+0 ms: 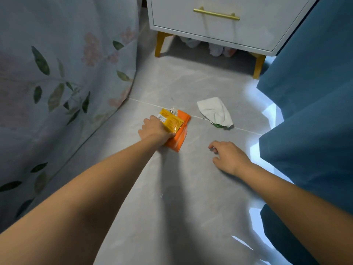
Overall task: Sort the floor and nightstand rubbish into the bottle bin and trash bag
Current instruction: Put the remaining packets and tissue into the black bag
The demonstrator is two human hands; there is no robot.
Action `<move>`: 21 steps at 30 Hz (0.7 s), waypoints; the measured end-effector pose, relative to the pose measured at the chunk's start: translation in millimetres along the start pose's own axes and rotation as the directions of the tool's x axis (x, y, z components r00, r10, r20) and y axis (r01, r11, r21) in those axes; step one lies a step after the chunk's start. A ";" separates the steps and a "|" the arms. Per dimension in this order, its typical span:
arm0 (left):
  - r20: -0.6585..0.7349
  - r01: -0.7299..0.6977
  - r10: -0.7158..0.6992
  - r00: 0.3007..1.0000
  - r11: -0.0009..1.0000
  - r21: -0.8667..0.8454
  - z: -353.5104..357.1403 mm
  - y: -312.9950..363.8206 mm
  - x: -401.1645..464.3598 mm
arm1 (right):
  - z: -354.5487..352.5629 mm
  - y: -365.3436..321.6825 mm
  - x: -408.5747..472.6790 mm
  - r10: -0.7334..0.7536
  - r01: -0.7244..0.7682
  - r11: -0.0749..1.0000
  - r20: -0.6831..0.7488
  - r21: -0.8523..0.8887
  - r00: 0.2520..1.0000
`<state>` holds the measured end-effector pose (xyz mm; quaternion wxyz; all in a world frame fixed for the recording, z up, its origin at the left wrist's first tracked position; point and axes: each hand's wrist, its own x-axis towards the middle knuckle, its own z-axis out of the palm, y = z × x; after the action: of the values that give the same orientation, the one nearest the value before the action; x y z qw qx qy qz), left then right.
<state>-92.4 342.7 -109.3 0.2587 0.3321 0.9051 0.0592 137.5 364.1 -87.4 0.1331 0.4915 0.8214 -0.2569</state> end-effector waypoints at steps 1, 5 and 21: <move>0.050 0.031 -0.026 0.998 0.995 -0.093 -1.2 1.0 1.8 | -0.9 1.5 1.2 0.003 -0.003 1.000 -0.007 -0.008 1.000; 0.154 0.067 -0.026 0.988 0.961 -0.269 -5.9 0.8 4.5 | -9.6 0.9 14.1 0.019 -0.013 0.999 -0.126 0.049 0.992; 0.330 0.217 0.096 0.939 0.576 -0.788 -4.5 -20.0 -27.1 | -35.7 -1.9 106.6 0.137 -0.151 0.985 -0.146 -0.085 0.980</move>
<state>-88.6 310.4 -99.4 0.5345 0.1493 0.7287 0.4012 85.8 461.9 -107.4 0.1170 0.5595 0.8023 -0.1721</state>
